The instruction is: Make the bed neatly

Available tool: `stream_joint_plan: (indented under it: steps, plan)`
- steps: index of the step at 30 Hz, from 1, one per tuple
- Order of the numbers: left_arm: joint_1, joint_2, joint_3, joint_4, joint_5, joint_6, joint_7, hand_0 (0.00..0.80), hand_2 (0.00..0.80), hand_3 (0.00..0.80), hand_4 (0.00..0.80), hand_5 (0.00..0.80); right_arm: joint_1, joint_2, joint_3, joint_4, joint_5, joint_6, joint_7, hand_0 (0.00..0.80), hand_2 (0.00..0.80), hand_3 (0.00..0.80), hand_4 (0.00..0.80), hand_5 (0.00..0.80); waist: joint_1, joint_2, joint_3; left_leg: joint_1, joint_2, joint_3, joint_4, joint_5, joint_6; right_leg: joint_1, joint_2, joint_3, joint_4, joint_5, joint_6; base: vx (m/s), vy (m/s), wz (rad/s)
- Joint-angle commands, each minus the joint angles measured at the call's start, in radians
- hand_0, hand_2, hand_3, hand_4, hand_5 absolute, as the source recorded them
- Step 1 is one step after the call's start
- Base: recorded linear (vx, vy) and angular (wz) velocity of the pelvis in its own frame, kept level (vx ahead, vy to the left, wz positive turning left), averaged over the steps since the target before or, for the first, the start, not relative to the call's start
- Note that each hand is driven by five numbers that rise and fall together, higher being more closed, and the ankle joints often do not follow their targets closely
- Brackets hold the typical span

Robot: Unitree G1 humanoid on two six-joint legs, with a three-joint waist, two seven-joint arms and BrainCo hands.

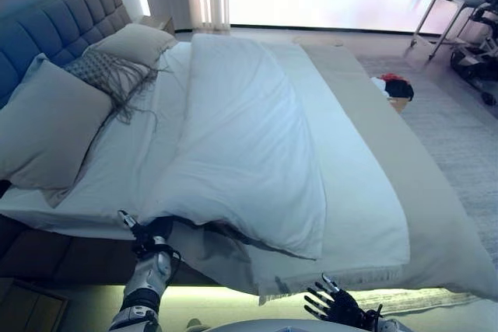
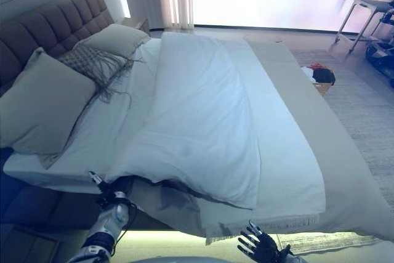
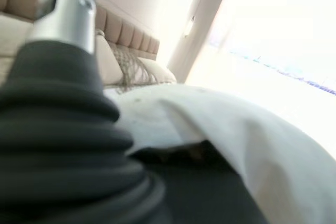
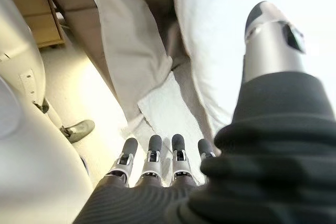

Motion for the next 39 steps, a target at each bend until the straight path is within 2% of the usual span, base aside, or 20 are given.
stream_joint_plan:
  steps: [1,3,6,11,15,18,21,23,27,30,33,39]
  plan:
    - [-0.037,0.246,0.178,-0.028,0.096,-0.166,-0.016,0.000,0.000,0.000,0.000,0.000,-0.067,-0.015,-0.053,0.092,0.029,-0.038,-0.009,0.000,0.000,0.000,0.000,0.000,0.110,-0.010,-0.044,0.005,-0.062,-0.021,0.005,-0.089,0.006,0.020,-0.130,-0.040,0.005,-0.023,0.096,-0.038,0.016,-0.03]
    - [-0.017,0.291,0.213,0.009,0.196,-0.212,0.031,0.000,0.000,0.000,0.000,0.000,-0.077,-0.018,-0.056,0.102,0.029,-0.040,-0.016,0.000,0.000,0.000,0.000,0.000,0.123,-0.004,-0.048,-0.001,-0.066,-0.027,0.005,-0.089,0.007,0.017,-0.132,-0.048,0.005,-0.024,0.098,-0.039,0.013,-0.07]
    - [0.014,0.372,0.278,0.086,0.232,-0.242,0.069,0.000,0.000,0.000,0.000,0.000,-0.082,-0.025,-0.060,0.124,0.043,-0.051,-0.017,0.000,0.000,0.000,0.000,0.000,0.144,0.006,-0.052,-0.009,-0.072,-0.039,0.005,-0.088,0.011,0.017,-0.134,-0.060,0.005,-0.028,0.100,-0.036,0.018,-0.02]
    - [0.064,0.497,0.408,0.183,0.151,-0.308,0.153,0.000,0.000,0.000,0.000,0.000,-0.090,-0.035,-0.070,0.153,0.070,-0.061,-0.030,0.000,0.000,0.000,0.000,0.000,0.177,0.014,-0.052,-0.016,-0.078,-0.063,0.005,-0.092,0.014,0.025,-0.134,-0.081,0.005,-0.041,0.101,-0.027,0.030,-0.09]
    - [0.106,0.581,0.488,0.217,0.091,-0.298,0.200,0.000,0.000,0.000,0.000,0.000,-0.091,-0.053,-0.081,0.171,0.086,-0.066,-0.048,0.000,0.000,0.000,0.000,0.000,0.199,0.019,-0.053,-0.022,-0.083,-0.084,0.005,-0.089,0.016,0.028,-0.134,-0.094,0.005,-0.044,0.103,-0.021,0.066,-0.10]
    - [0.123,0.648,0.522,0.251,0.069,-0.301,0.246,0.000,0.000,0.000,0.000,0.000,-0.092,-0.075,-0.081,0.186,0.085,-0.071,-0.051,0.000,0.000,0.000,0.000,0.000,0.212,0.022,-0.054,-0.029,-0.086,-0.095,0.005,-0.088,0.017,0.027,-0.135,-0.103,0.005,-0.046,0.105,-0.005,0.114,-0.08]
    - [0.150,0.683,0.552,0.280,0.062,-0.244,0.259,0.000,0.000,0.000,0.000,0.000,-0.092,-0.095,-0.080,0.189,0.070,-0.070,-0.049,0.000,0.000,0.000,0.000,0.000,0.224,0.022,-0.050,-0.033,-0.088,-0.107,0.005,-0.089,0.019,0.028,-0.136,-0.109,0.005,-0.048,0.105,0.003,0.147,-0.08]
    - [0.164,0.689,0.556,0.296,0.064,-0.174,0.250,0.000,0.000,0.000,0.000,0.000,-0.092,-0.107,-0.070,0.187,0.047,-0.073,-0.050,0.000,0.000,0.000,0.000,0.000,0.234,0.020,-0.039,-0.035,-0.088,-0.115,0.006,-0.092,0.021,0.027,-0.139,-0.115,0.010,-0.053,0.103,-0.021,0.203,-0.08]
    - [0.153,0.665,0.529,0.301,0.048,-0.102,0.210,0.000,0.000,0.000,0.000,0.000,-0.105,-0.117,-0.052,0.183,0.019,-0.092,-0.036,0.000,0.000,0.000,0.000,0.000,0.249,0.001,0.001,-0.058,-0.086,-0.130,0.052,-0.106,0.024,0.003,-0.152,-0.120,0.073,-0.080,0.092,-0.085,0.165,-0.01]
    - [0.089,0.642,0.466,0.251,-0.027,-0.143,0.242,0.000,0.000,0.000,0.000,0.000,-0.141,-0.096,-0.005,0.160,0.055,-0.128,-0.025,0.000,0.000,0.000,0.000,0.000,0.264,-0.030,0.075,-0.149,-0.084,-0.153,0.178,-0.143,0.023,-0.083,-0.177,-0.116,0.197,-0.113,0.076,-0.257,0.034,0.19]
    - [0.027,0.605,0.403,0.190,-0.088,-0.202,0.270,0.000,0.000,0.000,0.000,0.000,-0.187,-0.062,0.028,0.128,0.114,-0.157,-0.023,0.000,0.000,0.000,0.000,0.000,0.281,-0.062,0.163,-0.239,-0.081,-0.178,0.276,-0.170,0.022,-0.150,-0.192,-0.103,0.264,-0.111,0.069,-0.282,-0.088,0.38]
    - [-0.035,0.599,0.363,0.215,-0.088,-0.220,0.263,0.000,0.000,0.000,0.000,0.000,-0.221,-0.048,0.048,0.084,0.129,-0.157,-0.016,0.000,0.000,0.000,0.000,0.000,0.287,-0.090,0.235,-0.298,-0.079,-0.183,0.358,-0.202,0.036,-0.189,-0.215,-0.096,0.317,-0.098,0.074,-0.100,-0.025,0.38]
